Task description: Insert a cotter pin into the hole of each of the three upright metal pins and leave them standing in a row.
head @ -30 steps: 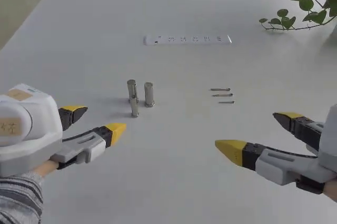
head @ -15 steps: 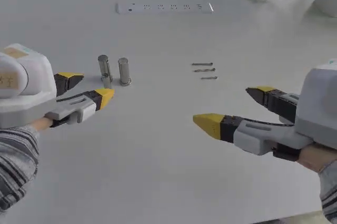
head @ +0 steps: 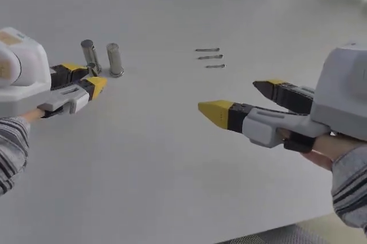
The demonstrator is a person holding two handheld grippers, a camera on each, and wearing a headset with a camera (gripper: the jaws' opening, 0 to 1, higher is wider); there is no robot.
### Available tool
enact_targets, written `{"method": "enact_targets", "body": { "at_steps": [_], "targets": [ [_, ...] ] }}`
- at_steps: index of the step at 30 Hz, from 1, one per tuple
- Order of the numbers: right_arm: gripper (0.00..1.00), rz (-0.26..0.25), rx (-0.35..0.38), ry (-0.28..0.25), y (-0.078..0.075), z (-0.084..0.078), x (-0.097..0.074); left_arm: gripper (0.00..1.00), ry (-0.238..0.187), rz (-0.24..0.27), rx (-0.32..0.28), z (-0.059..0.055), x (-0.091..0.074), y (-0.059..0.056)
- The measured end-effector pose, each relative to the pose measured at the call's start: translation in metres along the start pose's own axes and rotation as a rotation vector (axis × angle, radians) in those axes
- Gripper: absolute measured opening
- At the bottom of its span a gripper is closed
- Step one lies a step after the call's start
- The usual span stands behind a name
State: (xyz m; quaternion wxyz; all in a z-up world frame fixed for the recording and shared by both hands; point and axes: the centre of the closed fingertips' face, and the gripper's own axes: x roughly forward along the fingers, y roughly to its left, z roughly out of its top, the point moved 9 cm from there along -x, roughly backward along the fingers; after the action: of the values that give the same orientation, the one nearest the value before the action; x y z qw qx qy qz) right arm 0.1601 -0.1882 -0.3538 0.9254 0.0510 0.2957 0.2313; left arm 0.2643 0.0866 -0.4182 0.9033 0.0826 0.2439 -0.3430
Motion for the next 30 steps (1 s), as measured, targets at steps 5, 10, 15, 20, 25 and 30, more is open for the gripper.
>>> {"method": "enact_targets", "body": {
  "at_steps": [5,10,15,20,25,30],
  "targets": [
    [0.69,0.003,-0.015,0.014,-0.002,0.002,0.003,0.06,-0.006,-0.019,0.014,0.0,0.004,0.0],
    [0.68,-0.002,-0.023,0.014,-0.003,0.004,0.004,0.06,-0.01,-0.02,0.02,0.0,0.005,0.001],
    [0.68,-0.004,-0.015,0.02,-0.003,0.004,0.005,0.05,-0.012,-0.035,0.046,0.0,0.005,0.001],
    [0.67,-0.002,-0.029,0.028,-0.002,0.002,0.005,0.05,-0.011,-0.051,0.06,0.001,0.004,-0.003],
    [0.67,-0.003,-0.044,0.035,-0.003,0.002,0.004,0.05,-0.026,-0.087,0.074,0.006,0.004,-0.014],
    [0.66,-0.024,-0.073,0.041,-0.009,0.005,0.001,0.05,-0.036,-0.114,0.066,0.01,0.005,-0.028]
  ]
}}
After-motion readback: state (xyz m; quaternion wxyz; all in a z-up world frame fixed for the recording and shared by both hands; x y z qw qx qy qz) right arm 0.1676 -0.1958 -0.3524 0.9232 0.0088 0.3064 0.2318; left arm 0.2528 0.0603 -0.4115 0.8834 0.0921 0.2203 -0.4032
